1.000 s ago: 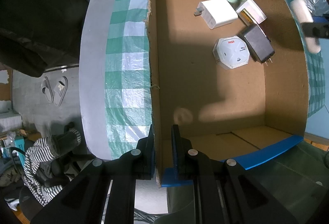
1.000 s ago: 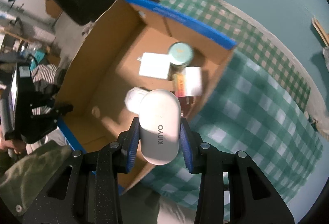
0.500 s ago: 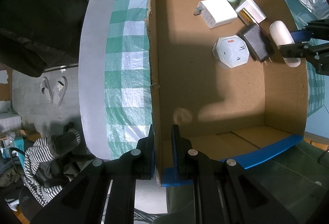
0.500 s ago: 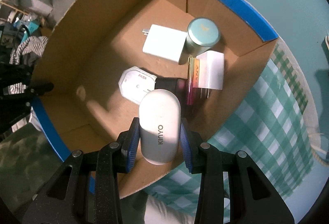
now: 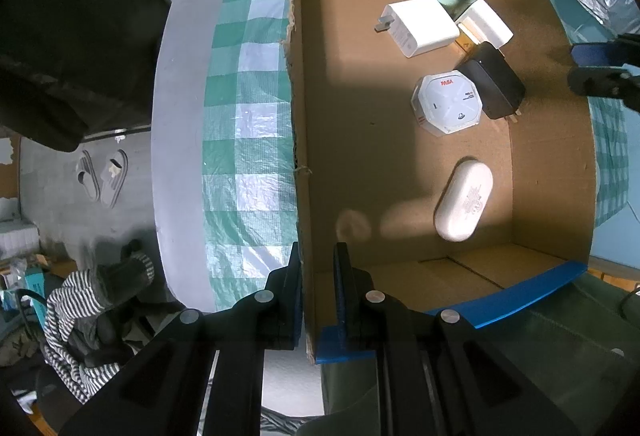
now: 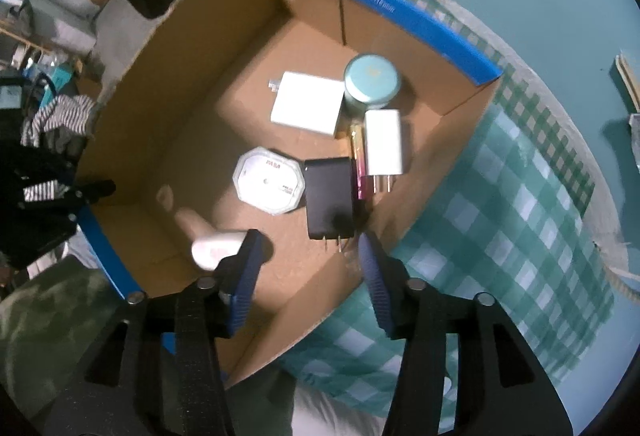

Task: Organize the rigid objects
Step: 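Move the right gripper to the round grey puck and grasp it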

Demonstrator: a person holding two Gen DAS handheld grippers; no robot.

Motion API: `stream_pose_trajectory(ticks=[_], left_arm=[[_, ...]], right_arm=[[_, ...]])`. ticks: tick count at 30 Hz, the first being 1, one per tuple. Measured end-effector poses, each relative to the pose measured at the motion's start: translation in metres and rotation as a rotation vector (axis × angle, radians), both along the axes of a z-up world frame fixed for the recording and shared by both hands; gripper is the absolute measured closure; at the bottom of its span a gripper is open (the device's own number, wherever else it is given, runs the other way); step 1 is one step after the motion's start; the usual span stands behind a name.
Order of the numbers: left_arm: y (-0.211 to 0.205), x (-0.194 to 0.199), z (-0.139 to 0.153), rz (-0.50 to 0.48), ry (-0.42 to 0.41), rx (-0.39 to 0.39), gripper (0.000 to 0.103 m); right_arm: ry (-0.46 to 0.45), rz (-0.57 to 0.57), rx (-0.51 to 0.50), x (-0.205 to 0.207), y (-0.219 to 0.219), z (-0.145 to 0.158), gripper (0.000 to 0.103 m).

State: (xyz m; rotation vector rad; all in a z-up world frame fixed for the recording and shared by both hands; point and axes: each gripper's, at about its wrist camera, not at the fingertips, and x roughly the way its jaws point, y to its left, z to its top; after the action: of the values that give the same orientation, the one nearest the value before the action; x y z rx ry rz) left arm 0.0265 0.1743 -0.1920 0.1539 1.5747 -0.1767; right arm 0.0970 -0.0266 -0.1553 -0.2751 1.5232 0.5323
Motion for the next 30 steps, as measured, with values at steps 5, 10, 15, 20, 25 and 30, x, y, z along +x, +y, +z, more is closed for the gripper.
stream_pose_trajectory(ticks=[5,10,15,20,25,30], left_arm=[[0.000,0.001,0.000,-0.006,0.002,0.001,0.091],[-0.002,0.001,0.001,-0.011,0.000,0.002,0.091],[-0.003,0.002,0.001,-0.016,0.003,0.001,0.091],[-0.003,0.003,0.003,-0.023,0.004,-0.003,0.091],[-0.006,0.005,0.002,-0.034,0.008,0.001,0.091],[-0.007,0.008,0.002,-0.040,0.011,-0.001,0.091]], right_arm=[[-0.021,-0.020,0.003,0.000,-0.005,0.011,0.052],[-0.029,-0.053,0.011,-0.002,-0.011,0.017,0.052],[-0.029,-0.084,0.004,-0.006,-0.020,0.019,0.047],[-0.030,-0.162,0.001,-0.012,-0.041,0.017,0.040],[-0.014,-0.307,-0.001,-0.020,-0.079,0.008,0.037],[0.026,-0.463,-0.029,-0.034,-0.130,-0.007,0.036]])
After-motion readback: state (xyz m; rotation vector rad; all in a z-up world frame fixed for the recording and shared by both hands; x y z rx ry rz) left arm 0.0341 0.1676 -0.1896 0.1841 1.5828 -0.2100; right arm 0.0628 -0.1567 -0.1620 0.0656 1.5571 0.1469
